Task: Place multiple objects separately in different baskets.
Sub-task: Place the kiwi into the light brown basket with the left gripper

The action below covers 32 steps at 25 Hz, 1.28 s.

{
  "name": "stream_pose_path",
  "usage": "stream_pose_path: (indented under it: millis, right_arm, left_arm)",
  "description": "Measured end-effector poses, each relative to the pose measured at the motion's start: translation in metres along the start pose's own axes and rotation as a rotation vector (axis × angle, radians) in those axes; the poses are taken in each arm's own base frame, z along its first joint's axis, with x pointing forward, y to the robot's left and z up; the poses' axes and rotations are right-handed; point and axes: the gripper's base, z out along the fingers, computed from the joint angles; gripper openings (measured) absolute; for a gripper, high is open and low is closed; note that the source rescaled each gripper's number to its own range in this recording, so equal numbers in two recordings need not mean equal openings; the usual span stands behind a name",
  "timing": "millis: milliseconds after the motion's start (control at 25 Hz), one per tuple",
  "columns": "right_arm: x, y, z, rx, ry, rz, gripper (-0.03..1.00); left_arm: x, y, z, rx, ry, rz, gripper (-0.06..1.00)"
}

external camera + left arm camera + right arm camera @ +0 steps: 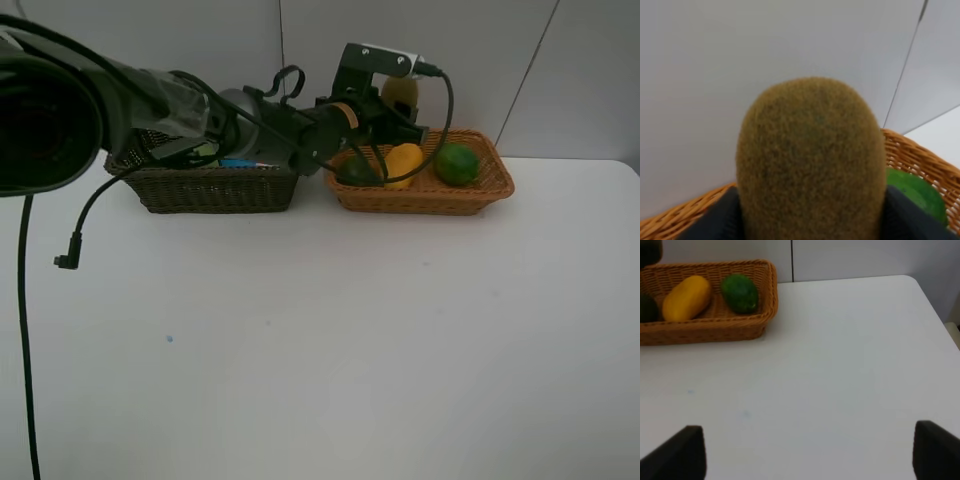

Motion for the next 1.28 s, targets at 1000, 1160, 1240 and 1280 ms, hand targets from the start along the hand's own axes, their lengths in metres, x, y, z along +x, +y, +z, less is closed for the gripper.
stream_pose_path:
  millis: [1000,1160,1240,1280]
  right_arm:
    - [0.0,0.0,0.0,0.0,0.0,0.0,1.0]
    - [0.0,0.0,0.0,0.0,0.0,0.0,1.0]
    - [0.0,0.0,0.0,0.0,0.0,0.0,1.0]
    - [0.0,0.0,0.0,0.0,0.0,0.0,1.0]
  left_arm:
    - [0.003,0.003,0.016,-0.036,0.277,0.03,0.38]
    - [0.003,0.003,0.016,-0.037,0.277,0.026,0.48]
    - [0.003,0.003,0.016,-0.037,0.276,0.025,0.76]
    - [0.003,0.003,0.016,-0.037,0.274,0.025,0.84]
